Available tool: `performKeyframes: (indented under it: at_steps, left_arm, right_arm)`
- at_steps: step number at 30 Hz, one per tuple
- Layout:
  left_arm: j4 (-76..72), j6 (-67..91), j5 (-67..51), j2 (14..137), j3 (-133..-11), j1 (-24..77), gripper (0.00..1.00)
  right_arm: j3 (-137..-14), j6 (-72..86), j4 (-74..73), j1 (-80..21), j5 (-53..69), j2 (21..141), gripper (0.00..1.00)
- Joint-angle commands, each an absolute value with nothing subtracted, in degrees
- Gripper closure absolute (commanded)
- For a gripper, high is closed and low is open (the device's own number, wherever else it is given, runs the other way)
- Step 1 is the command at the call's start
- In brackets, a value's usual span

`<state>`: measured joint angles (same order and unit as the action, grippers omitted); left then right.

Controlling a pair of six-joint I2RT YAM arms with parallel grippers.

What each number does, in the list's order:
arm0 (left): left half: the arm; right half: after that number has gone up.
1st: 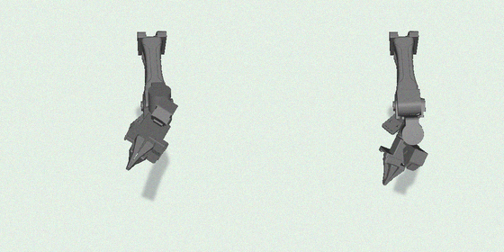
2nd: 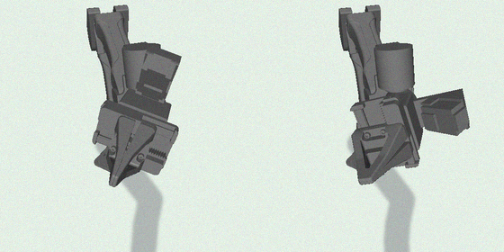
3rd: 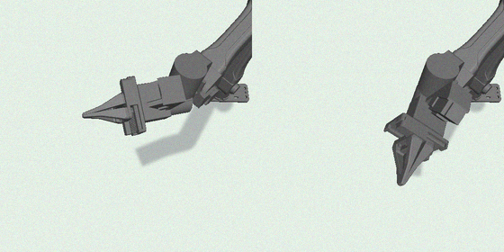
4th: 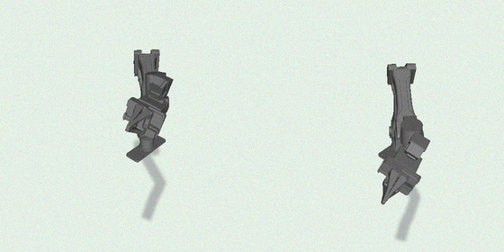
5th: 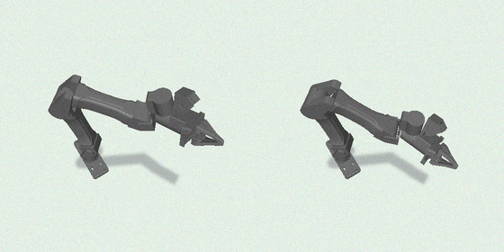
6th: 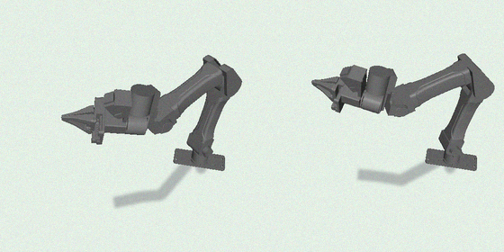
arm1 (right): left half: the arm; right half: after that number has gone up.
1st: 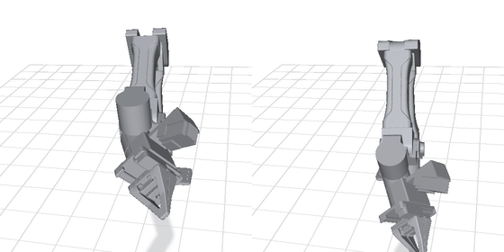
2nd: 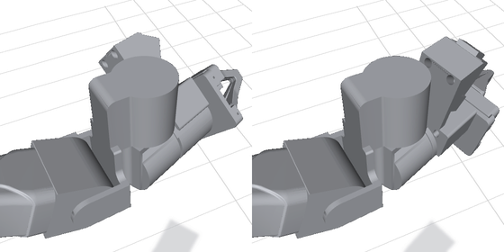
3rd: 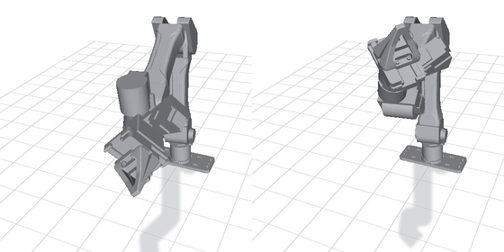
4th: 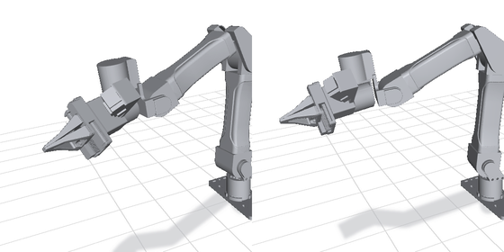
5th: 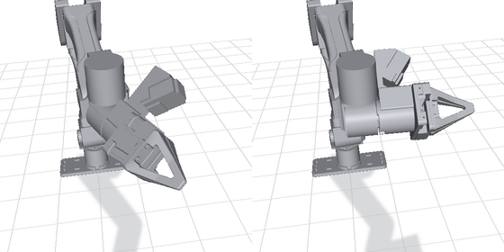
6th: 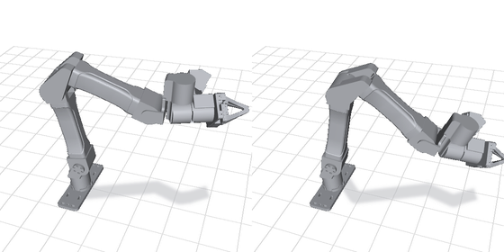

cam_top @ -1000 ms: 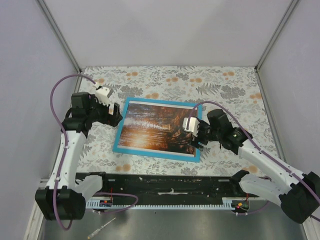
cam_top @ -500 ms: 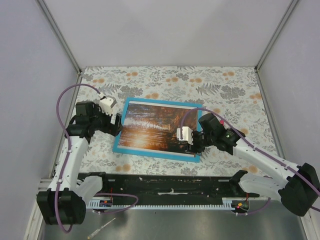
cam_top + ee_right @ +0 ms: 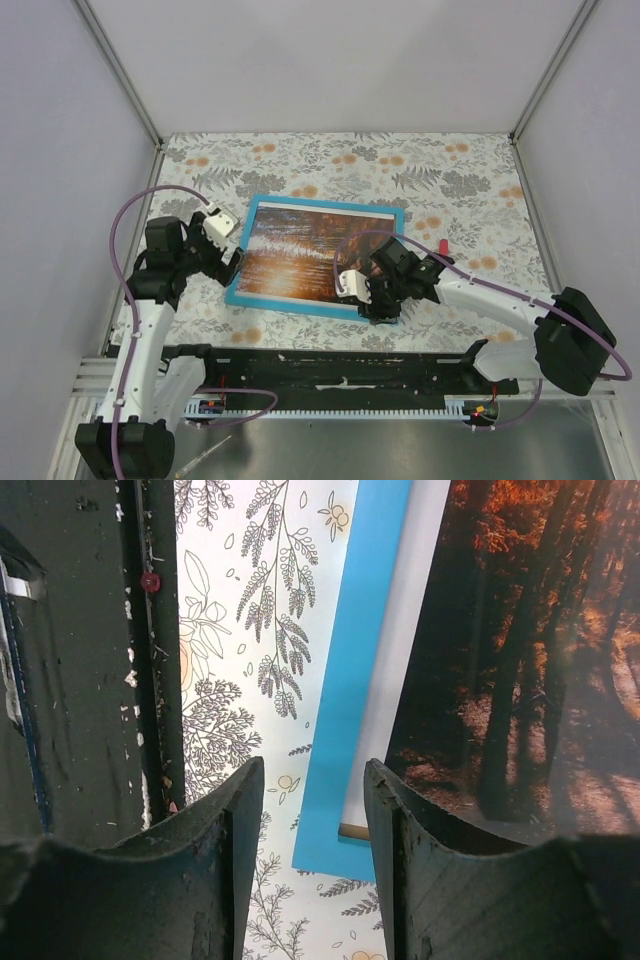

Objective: Take the photo out of the frame
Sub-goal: Turn over the photo frame at the center of the board.

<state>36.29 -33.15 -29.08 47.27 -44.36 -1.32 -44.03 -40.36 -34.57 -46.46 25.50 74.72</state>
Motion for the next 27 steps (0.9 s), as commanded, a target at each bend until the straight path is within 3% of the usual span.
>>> performKeyframes:
  at_steps: [1, 10, 16, 27]
  left_arm:
    - [34.5, -37.2, -28.9, 42.9, -40.9, -1.1, 0.00]
    - [30.2, -33.0, -33.1, 38.3, -35.5, -1.1, 0.00]
    - [32.7, -33.5, -33.7, 42.2, -40.4, -1.1, 0.00]
    - [31.2, -32.5, -34.5, 39.2, -37.4, -1.1, 0.00]
  right_arm:
    - [-46.3, -37.4, -33.6, -46.6, 27.6, 73.9, 0.50]
    - [-43.9, -34.0, -27.9, -48.7, 25.5, 75.7, 0.56]
    - [-43.6, -32.9, -26.4, -50.1, 24.2, 78.3, 0.56]
    - [-43.7, -32.3, -24.1, -51.5, 20.4, 83.6, 0.58]
